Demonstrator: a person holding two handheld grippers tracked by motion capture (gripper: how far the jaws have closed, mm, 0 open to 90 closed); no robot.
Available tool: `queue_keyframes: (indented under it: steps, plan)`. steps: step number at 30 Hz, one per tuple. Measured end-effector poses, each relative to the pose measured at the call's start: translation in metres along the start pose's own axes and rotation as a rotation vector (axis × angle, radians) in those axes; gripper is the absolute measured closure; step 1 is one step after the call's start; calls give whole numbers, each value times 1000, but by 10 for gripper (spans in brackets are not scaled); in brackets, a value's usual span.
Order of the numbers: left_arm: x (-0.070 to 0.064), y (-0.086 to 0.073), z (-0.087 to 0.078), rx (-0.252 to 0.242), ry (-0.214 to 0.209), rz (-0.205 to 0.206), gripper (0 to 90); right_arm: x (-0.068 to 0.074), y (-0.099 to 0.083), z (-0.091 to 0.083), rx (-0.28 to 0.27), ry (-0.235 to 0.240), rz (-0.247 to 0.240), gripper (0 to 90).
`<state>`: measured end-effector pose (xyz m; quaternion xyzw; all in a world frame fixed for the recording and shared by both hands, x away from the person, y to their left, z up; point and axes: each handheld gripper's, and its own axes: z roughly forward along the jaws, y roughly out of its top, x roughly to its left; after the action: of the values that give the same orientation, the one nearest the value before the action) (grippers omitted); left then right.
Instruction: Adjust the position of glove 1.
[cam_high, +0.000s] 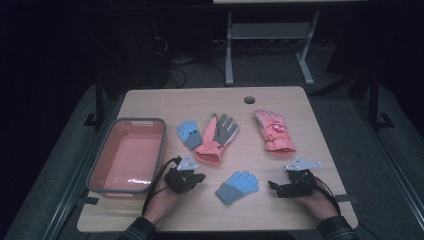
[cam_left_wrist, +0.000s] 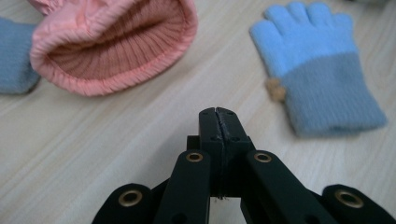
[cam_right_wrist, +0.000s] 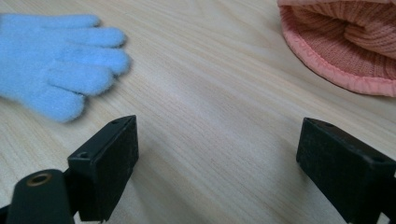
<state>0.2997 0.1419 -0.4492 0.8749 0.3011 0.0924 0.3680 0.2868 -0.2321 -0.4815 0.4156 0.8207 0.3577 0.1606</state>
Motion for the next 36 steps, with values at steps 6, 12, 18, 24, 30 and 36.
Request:
queue_keyframes:
  steps: [6,12,18,24,30,36]
  plan:
    - [-3,20,4,2,2,-1,894,0,0,0,0,2,-1,121]
    - [0,44,5,-19,26,-2,894,0,0,0,0,2,-1,121]
    - [12,68,13,-29,61,11,895,0,0,0,0,2,0,121]
    - [36,83,22,-46,93,-17,895,0,0,0,0,2,-1,122]
    - [56,93,36,-34,134,-46,895,0,0,0,0,2,0,122]
    - [75,93,49,-15,194,-77,895,0,0,0,0,3,-1,122]
